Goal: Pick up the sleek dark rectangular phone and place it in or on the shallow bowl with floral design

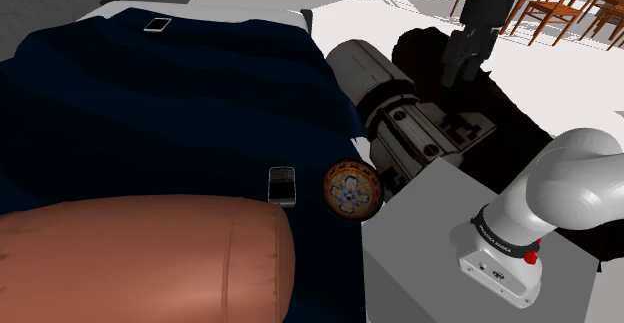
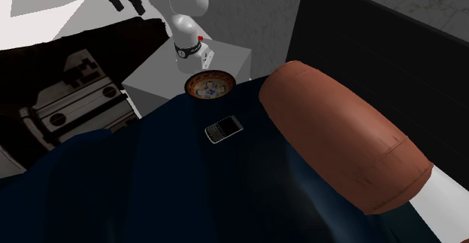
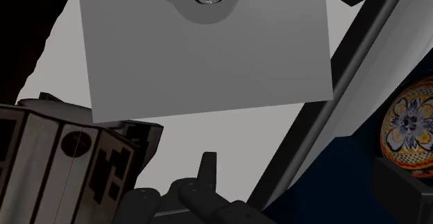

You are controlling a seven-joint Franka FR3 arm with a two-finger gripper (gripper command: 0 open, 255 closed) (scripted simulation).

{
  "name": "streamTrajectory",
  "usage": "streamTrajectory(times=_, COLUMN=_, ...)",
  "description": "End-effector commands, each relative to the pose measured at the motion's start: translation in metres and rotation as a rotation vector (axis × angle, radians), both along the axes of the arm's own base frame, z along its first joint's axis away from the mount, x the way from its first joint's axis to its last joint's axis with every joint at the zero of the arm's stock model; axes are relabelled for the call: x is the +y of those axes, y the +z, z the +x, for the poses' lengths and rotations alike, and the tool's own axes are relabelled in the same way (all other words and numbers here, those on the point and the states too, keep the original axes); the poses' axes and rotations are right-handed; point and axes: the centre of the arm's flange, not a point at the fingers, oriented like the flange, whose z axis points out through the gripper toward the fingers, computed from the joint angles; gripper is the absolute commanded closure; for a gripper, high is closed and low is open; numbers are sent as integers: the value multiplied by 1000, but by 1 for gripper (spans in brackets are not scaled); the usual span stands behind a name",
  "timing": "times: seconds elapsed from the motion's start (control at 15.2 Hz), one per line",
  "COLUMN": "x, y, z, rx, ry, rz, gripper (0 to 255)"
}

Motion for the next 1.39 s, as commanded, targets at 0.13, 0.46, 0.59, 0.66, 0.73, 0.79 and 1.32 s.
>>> streamTrajectory(times=0.13, x=24, y=-10, z=6, rx=4, ry=-22, rz=-6, gripper=0)
streamTrajectory(times=0.46, x=83, y=-37, z=23, rx=13, ry=-78, rz=-20, gripper=0)
streamTrajectory(times=0.59, x=106, y=-48, z=31, rx=17, ry=-101, rz=-26, gripper=0)
streamTrajectory(times=0.66, x=117, y=-53, z=35, rx=19, ry=-112, rz=-28, gripper=0)
streamTrajectory(times=0.73, x=128, y=-59, z=39, rx=20, ry=-123, rz=-31, gripper=0)
streamTrajectory(times=0.79, x=140, y=-65, z=43, rx=22, ry=-134, rz=-34, gripper=0)
streamTrajectory(times=1.32, x=228, y=-111, z=81, rx=37, ry=-223, rz=-57, gripper=0)
